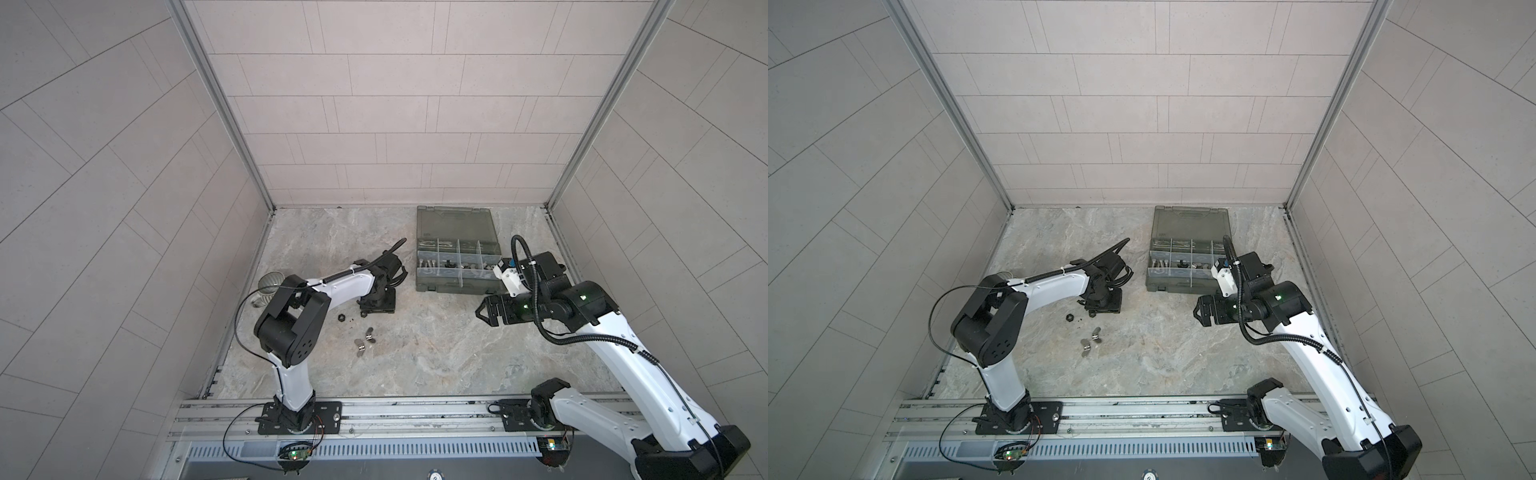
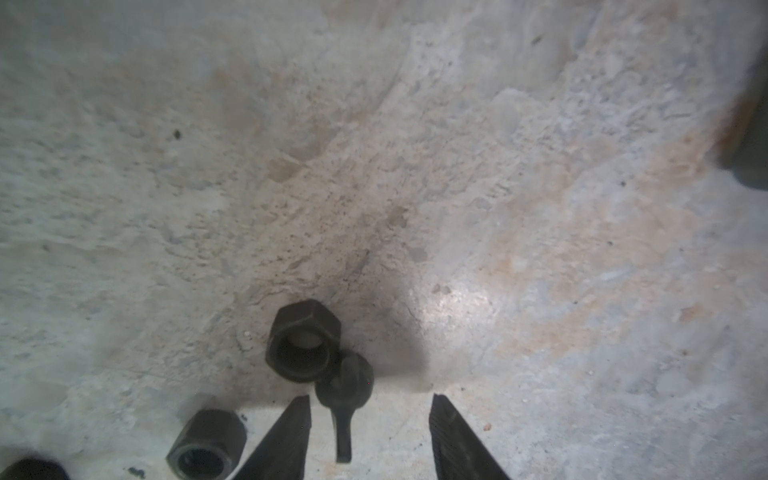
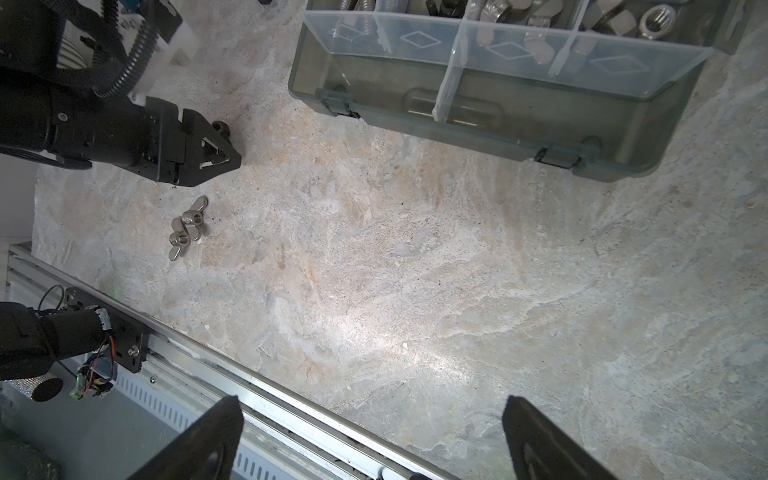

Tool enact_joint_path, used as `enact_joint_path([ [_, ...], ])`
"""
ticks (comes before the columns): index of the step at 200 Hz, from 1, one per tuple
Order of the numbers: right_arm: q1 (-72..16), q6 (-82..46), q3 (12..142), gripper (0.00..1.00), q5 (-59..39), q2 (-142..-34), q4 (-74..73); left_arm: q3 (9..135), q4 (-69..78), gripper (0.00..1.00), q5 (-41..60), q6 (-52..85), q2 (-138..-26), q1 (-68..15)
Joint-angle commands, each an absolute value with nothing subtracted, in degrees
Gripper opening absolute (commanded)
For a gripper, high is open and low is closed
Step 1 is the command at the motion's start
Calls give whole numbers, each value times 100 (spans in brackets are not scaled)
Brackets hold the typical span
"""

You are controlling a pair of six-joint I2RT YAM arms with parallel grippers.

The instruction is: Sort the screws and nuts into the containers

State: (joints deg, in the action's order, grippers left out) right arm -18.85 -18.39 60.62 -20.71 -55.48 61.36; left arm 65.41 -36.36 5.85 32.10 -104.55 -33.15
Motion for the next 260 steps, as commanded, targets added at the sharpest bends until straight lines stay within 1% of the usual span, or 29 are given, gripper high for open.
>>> enact_joint_path([
  [1,-1907,-1796,6001,99,-2004,-5424,6335,6580,-3700,52,404,3202,-10611,-3323],
  [40,-1907,-1789,6003,99,-1947,-5370,6415,6706,-3746,51,382,3127,-10754,-3324],
  [66,-1907,-1758,6042,99,-1913,-5351,6473,6750,-3762,44,394,3111,-10818,-3322],
  [98,-1898,-1723,6075,99,-1899,-5379,6504,6775,-3779,41,420,3077,-10872,-3323],
  [126,-1898,-1696,6103,99,-1891,-5422,6504,6836,-3882,31,448,3041,-10877,-3322],
  [136,-1897,-1697,6108,99,-1896,-5431,6495,6860,-3944,29,465,3033,-10852,-3322],
  [152,-1898,-1696,6096,99,-1898,-5440,6467,6848,-4014,28,489,3032,-10764,-3340],
  [195,-1893,-1765,5979,99,-1942,-5438,6304,6923,-4186,22,515,2980,-10751,-3365],
  [260,-1872,-1802,5888,99,-1934,-5422,6158,7399,-4597,21,505,2866,-10714,-3436],
])
